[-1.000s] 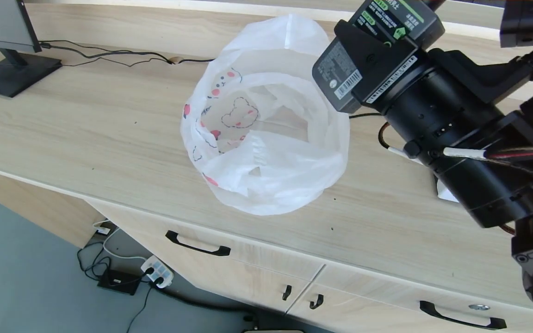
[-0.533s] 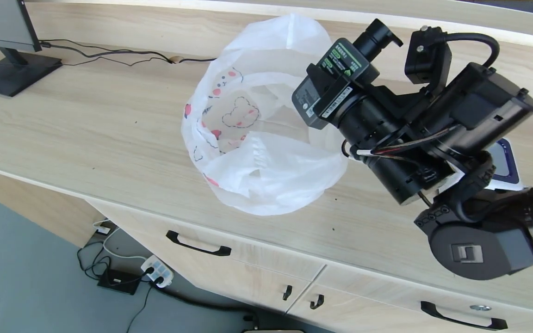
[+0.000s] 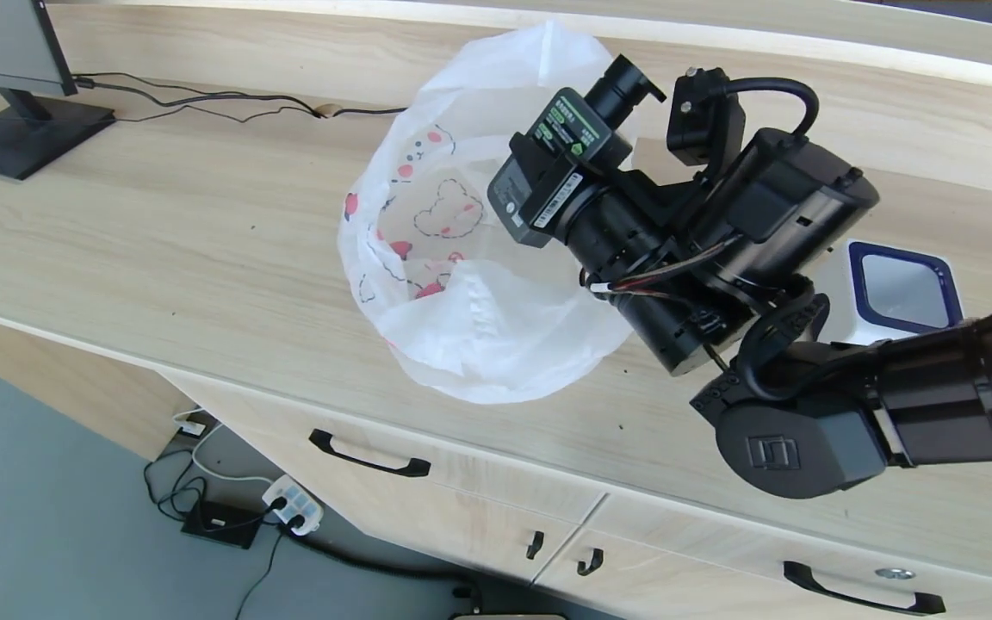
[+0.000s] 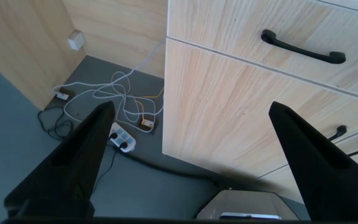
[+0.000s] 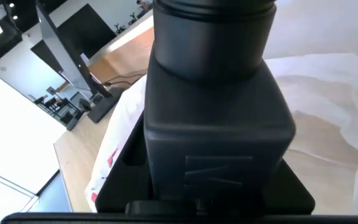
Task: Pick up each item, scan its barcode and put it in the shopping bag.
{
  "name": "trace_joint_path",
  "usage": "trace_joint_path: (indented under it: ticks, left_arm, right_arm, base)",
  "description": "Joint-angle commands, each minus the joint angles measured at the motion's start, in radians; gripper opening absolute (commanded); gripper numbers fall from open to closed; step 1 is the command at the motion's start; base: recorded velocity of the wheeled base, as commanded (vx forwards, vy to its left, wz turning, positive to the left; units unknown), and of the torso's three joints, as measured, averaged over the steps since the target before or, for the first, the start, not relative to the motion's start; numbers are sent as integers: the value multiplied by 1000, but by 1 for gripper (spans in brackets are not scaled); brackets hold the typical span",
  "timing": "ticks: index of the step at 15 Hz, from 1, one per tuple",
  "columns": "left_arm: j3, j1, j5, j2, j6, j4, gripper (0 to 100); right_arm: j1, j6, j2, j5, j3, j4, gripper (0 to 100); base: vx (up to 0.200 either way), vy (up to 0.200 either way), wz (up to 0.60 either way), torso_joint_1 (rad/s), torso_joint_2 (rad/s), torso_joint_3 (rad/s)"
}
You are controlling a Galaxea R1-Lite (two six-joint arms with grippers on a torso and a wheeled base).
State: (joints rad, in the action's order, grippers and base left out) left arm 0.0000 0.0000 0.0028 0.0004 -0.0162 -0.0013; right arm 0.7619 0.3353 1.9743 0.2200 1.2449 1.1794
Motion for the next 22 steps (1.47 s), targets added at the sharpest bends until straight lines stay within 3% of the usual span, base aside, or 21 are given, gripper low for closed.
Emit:
trace_joint_path:
  ticks: [1, 13, 14, 22]
  left_arm:
    - [0, 0, 0, 0, -1, 0, 100]
    - [0, 0, 0, 0, -1, 0, 100]
    - [0, 0, 0, 0, -1, 0, 100]
    - [0, 0, 0, 0, -1, 0, 100]
  right_arm:
    - [5, -1, 51, -2, 8, 0, 0]
    - [-3, -4, 135, -2, 16, 2, 0]
    - [-3, -6, 137, -1, 16, 2, 100]
    - [-3, -10, 137, 7, 21, 3, 100]
  base:
    - [0, 0, 0, 0, 0, 0]
    - [0, 0, 0, 0, 0, 0]
    - [0, 0, 0, 0, 0, 0]
    - [0, 0, 0, 0, 0, 0]
